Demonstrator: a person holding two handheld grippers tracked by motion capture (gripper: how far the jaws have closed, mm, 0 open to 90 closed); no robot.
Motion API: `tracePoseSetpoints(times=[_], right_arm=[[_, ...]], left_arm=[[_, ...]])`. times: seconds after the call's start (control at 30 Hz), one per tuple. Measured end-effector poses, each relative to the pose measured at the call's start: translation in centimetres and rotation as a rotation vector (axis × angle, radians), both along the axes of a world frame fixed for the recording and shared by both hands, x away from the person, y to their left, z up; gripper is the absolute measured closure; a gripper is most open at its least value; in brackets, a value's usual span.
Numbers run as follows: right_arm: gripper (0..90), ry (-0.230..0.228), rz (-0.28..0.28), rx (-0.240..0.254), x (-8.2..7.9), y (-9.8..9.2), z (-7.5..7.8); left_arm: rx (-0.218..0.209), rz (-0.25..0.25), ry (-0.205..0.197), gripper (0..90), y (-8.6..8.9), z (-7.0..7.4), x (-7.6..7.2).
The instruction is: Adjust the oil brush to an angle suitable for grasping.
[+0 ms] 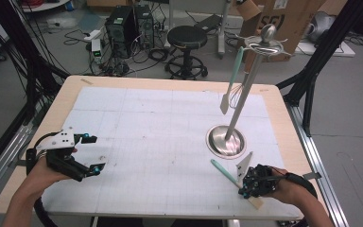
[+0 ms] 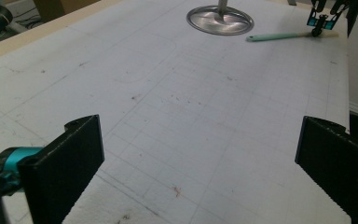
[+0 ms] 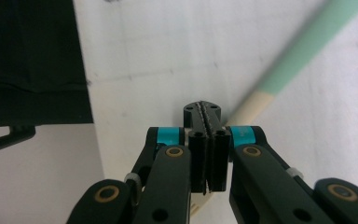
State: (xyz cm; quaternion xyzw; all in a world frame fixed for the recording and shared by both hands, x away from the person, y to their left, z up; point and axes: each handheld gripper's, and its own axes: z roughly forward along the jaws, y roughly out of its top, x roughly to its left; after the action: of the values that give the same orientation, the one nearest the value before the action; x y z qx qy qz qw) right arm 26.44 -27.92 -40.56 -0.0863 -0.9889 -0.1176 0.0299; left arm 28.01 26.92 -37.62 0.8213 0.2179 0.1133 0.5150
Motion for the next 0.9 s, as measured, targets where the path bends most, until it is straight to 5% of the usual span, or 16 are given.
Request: tracePoseSetpoints(times=[0.9], right_arm=[[89.4, -0.045, -0.165, -0.081, 1.5, -5.3, 0.2]], left_arm=[[0.007, 0.002, 0.007, 1.7, 0.2, -0.2, -0.2]])
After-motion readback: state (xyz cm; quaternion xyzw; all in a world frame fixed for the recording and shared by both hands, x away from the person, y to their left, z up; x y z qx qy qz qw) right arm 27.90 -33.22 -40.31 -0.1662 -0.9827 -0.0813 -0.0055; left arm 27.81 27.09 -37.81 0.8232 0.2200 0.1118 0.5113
